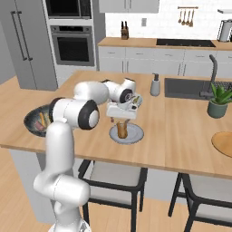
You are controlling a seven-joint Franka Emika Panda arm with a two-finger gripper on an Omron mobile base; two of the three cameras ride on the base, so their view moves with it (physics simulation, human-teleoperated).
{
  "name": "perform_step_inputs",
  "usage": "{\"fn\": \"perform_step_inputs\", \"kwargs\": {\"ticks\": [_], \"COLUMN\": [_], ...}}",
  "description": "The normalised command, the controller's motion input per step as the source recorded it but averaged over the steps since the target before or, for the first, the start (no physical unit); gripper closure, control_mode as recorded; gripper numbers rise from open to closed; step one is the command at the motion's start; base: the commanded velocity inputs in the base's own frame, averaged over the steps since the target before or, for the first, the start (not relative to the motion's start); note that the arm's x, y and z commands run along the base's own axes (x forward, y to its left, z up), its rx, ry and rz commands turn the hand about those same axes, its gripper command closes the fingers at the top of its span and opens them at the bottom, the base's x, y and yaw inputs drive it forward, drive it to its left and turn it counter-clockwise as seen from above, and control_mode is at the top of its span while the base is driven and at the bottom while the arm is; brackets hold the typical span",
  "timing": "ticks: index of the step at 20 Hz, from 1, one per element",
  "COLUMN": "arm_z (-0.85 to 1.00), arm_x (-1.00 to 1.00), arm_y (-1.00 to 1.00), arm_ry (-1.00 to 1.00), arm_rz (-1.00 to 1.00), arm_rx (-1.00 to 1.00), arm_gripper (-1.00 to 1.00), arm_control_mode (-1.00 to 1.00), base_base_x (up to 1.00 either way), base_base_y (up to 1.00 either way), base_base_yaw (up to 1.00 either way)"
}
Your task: Place one bun and one sausage from the bowl on each plate.
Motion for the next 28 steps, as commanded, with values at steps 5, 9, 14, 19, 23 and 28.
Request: {"fn": "perform_step_inputs", "kwargs": {"ticks": [5, 9, 14, 19, 23, 28], "arm_z": [0.45, 0.41, 0.2, 0.08, 0.21, 0.05], "arm_x": [-0.52, -0.27, 0.05, 0.07, -0.06, -0.16], "arm_y": [1.0, 1.0, 1.0, 1.0, 1.0, 1.0], "arm_ry": [-0.14, 0.0, 0.05, 0.16, 0.19, 0.13], "arm_rz": [-0.12, -0.01, 0.03, 0.16, 0.21, 0.23], "arm_rx": [-0.07, -0.03, -0.01, 0.0, -0.01, -0.03], "arm_gripper": [-1.0, -1.0, -1.0, -1.0, -1.0, -1.0], "arm_control_mode": [-1.0, -1.0, -1.0, -1.0, -1.0, -1.0], "base_base_x": [0.0, 0.0, 0.0, 0.0, 0.0, 0.0], "base_base_y": [0.0, 0.0, 0.0, 0.0, 0.0, 0.0], "base_base_yaw": [0.0, 0.0, 0.0, 0.0, 0.0, 0.0]}}
